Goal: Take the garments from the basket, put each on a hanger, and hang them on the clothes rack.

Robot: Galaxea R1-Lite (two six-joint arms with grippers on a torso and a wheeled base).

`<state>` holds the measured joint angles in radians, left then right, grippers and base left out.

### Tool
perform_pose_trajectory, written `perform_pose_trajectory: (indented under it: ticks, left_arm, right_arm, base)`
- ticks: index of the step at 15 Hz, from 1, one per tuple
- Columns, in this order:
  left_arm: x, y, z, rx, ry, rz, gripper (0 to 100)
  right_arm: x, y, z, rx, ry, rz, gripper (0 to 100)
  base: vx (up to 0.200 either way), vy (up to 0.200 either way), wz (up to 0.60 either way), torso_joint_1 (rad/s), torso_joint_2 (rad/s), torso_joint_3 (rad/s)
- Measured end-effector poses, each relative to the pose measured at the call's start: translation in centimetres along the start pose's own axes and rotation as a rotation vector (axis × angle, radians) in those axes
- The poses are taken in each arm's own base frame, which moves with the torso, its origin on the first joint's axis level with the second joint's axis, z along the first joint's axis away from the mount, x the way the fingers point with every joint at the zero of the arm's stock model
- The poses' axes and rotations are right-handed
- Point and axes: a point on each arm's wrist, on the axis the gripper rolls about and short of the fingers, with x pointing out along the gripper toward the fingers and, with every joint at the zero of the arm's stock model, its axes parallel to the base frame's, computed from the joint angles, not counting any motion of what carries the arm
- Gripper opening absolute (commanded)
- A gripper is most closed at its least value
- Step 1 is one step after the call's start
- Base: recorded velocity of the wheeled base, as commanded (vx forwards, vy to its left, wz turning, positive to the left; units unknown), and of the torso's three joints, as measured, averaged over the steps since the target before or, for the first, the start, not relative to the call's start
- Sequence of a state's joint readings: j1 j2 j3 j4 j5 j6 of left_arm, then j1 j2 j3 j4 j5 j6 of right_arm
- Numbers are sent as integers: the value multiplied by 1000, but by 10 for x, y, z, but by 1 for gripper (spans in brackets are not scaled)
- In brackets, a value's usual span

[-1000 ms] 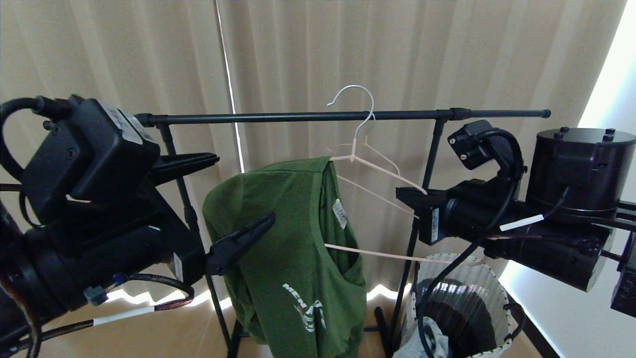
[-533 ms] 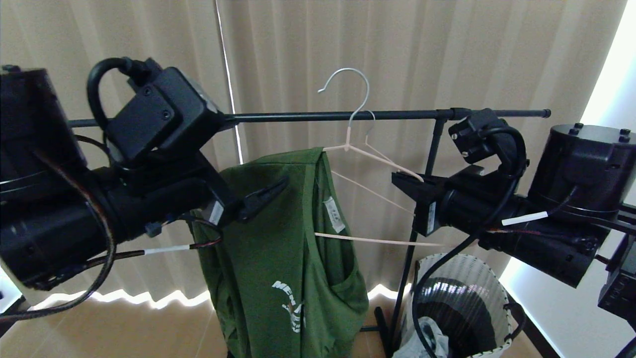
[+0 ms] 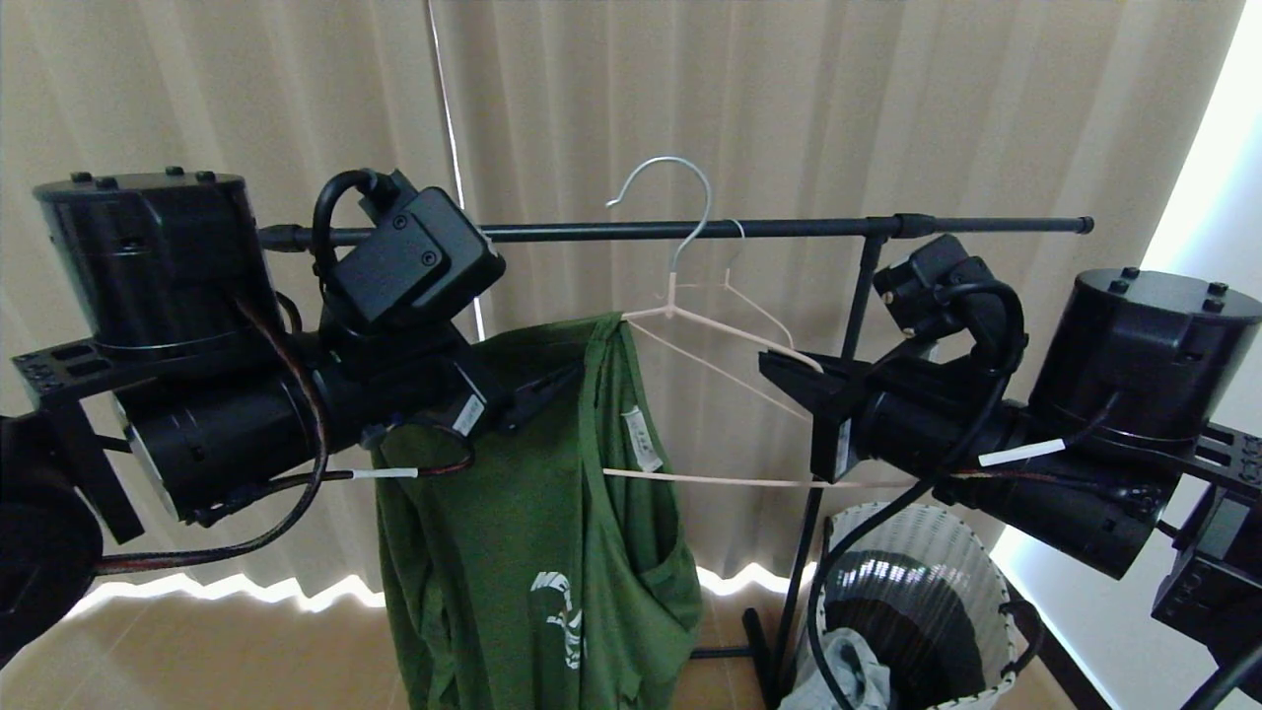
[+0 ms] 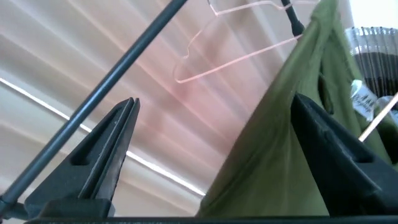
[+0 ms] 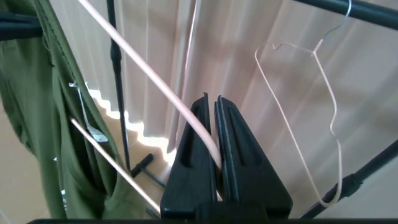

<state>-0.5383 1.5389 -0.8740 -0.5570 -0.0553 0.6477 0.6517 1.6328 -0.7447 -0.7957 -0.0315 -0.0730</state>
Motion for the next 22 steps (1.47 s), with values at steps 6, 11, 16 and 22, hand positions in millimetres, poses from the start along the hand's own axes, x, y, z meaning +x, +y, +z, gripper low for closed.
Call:
perform_pose_trajectory:
  ticks: [6,11,16,22]
  left_arm:
    - [1,-2,-6,-2,20,-8,0]
    - [0,-3,-6,-2,18,-13,0]
    - [-1,-5,-9,-3,30,-16,0]
    - [-6,-6,-21,-12,92,9,0]
  right_arm:
    - [0,2,1,-6,-45,19,0]
    - [-1,2,0,-6,-45,22,0]
    - [-1,2,0,-5,-43,23,0]
    - [-1,2,-1,-5,-44,17,100]
  base:
    - [0,0,0,0,0,0]
    - [0,0,0,0,0,0]
    - [0,0,0,0,0,0]
    - [0,0,0,0,0,0]
